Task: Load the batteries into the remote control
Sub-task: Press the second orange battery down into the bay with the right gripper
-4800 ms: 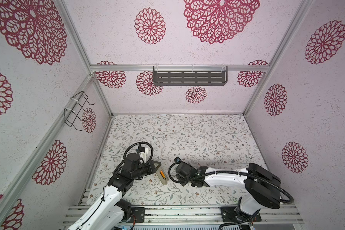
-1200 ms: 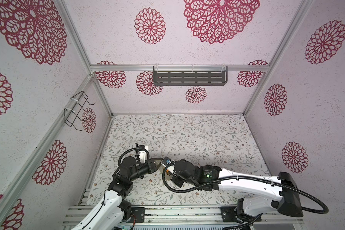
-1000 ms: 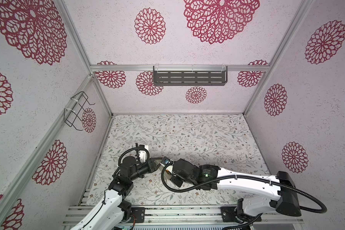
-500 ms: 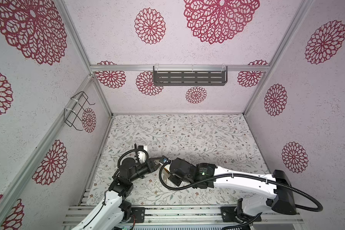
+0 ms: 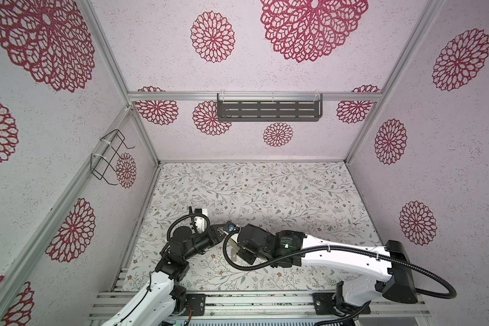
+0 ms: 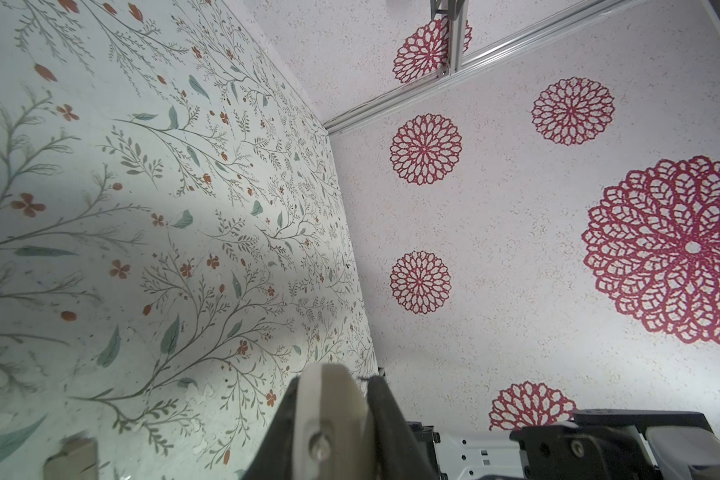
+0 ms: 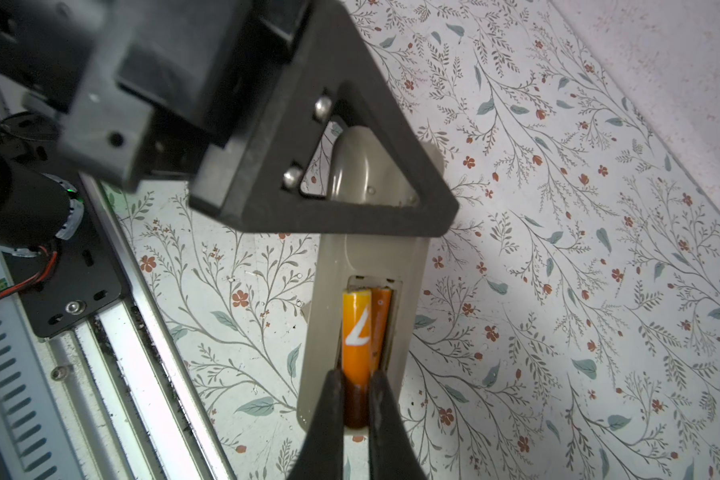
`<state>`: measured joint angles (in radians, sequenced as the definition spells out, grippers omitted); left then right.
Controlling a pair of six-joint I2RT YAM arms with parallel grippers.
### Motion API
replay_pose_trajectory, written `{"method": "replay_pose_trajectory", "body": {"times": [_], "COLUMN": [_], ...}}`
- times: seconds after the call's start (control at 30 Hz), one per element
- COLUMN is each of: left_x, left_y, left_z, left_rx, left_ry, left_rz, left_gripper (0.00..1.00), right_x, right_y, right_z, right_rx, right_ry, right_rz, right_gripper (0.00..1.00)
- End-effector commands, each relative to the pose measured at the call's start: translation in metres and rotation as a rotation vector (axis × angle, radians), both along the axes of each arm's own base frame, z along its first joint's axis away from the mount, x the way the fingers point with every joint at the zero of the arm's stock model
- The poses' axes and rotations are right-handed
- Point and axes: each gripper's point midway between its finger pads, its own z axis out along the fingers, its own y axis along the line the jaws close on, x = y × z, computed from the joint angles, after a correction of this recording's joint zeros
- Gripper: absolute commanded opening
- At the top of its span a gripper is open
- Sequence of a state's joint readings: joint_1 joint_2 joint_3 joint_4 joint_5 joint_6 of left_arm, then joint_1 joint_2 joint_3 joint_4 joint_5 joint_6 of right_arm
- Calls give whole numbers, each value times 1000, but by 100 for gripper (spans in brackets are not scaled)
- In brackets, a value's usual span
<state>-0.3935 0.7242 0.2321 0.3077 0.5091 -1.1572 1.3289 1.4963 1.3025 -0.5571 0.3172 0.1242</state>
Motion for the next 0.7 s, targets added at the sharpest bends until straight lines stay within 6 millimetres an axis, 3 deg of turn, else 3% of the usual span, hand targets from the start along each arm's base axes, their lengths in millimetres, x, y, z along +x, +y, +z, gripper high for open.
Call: {"method": "replay_pose_trajectory", "body": {"times": [0.0,0.67], "left_x": [4,3], "left_y": [4,4], "left_z": [17,20], "left_rx": [-41,-68], "left_ry": [-54,-54], "left_rz": [28,27], "left_gripper": [0,0], "right_x": [3,4], "right_y": [-6,-4], "right_z": [6,-4], "right_rx": [-30,-97], "right_ry": [-21,-18], "right_rz": [-30,-31], "right_gripper": [0,0]}}
